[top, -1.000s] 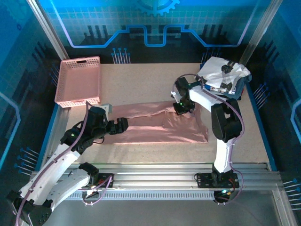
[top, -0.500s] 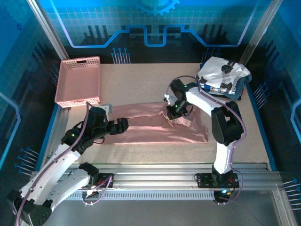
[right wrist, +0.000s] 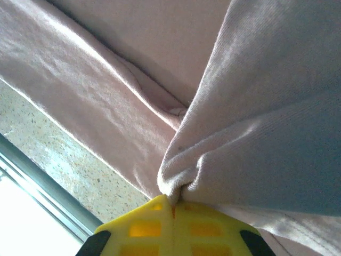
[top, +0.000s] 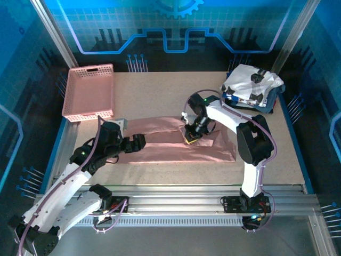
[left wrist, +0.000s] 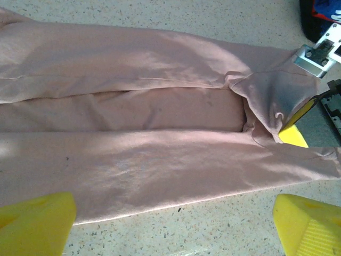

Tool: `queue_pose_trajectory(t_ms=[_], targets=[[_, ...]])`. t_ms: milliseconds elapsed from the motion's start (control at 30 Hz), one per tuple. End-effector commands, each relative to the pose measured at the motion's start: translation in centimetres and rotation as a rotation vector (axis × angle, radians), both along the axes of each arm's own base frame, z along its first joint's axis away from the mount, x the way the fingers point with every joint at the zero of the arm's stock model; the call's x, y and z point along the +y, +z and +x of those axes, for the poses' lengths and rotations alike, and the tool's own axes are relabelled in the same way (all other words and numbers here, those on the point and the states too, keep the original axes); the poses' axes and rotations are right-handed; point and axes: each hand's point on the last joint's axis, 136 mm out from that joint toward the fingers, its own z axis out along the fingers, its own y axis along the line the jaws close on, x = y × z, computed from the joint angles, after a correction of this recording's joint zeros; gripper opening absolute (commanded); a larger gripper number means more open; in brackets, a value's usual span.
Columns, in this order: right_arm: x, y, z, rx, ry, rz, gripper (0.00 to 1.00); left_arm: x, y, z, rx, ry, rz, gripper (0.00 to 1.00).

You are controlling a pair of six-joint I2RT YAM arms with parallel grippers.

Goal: Fold and stack the t-shirts

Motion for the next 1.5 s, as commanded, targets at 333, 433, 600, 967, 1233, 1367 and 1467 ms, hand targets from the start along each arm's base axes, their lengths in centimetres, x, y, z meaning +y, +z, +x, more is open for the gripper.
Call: queue_pose_trajectory(t_ms=[333,433,600,967,1233,1367,1467], targets=[[-0.9,4.1,0.5,-0.072,-0.171,0.100,0.51,-1.3,-0.8,0.3,0.028,-0.016,-0.039,0.96],[-4.5,4.7,0.1,-0.077,-0.303,0.082,0.52,-1.7,-1.2,0.9,0.037,-0.015,-0.043,0.96],[-10.5,2.6,-0.2,-0.027,-0.535,0.096,0.46,-3.0,-1.7,2.2,0.050,-0.043,-0.046,0.96],[-11.2,-1.6,2.0,-0.018,-0.610,0.185,0.46,-5.3,-1.8,4.2,0.063,-0.100,-0.048,0.96],[-11.8,-3.6,2.7,0.004,-0.603,0.144,0.44,-4.8,-2.3,3.6,0.071,-0.092,-0.034,0.96],[-11.6,-3.8,2.9,0.007,-0.611,0.157,0.21,-4.7,-2.5,3.6,0.074,-0.088,-0.030,0.96],[-12.1,-3.4,2.6,0.013,-0.638,0.146,0.02,-4.7,-2.6,3.6,0.078,-0.085,-0.027,0.96]])
